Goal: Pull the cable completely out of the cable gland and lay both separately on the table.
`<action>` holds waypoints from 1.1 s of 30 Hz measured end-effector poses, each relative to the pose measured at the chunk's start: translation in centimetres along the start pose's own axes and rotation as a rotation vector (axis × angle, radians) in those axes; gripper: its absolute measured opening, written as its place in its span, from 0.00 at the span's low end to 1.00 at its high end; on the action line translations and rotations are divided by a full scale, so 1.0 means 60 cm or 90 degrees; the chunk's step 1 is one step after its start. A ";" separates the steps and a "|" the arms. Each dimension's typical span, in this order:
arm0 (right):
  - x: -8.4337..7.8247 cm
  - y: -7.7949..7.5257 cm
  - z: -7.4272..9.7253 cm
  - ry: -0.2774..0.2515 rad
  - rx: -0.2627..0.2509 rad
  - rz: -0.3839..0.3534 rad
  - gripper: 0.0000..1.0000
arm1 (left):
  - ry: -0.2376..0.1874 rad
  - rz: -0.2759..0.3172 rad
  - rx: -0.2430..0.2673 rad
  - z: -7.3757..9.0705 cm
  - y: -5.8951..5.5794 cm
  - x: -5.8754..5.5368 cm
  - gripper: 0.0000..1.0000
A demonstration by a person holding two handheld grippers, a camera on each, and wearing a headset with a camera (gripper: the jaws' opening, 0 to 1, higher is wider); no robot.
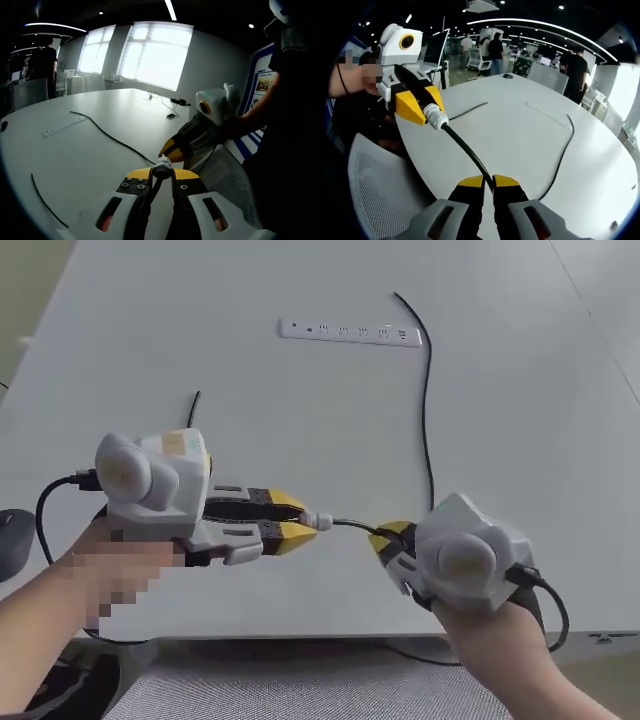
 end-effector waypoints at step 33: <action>0.091 0.075 -0.003 0.066 0.046 0.363 0.01 | 0.003 0.010 -0.010 0.000 0.000 0.001 0.15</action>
Point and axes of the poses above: the centre of the closed fingertips' face, and the gripper's own axes: z roughly backward along the fingers, y roughly to its left, x roughly out of its top, the point moved 9 cm from there along z, roughly backward along the fingers, and after that the axes turned 13 degrees about x, right-handed, at the moved point
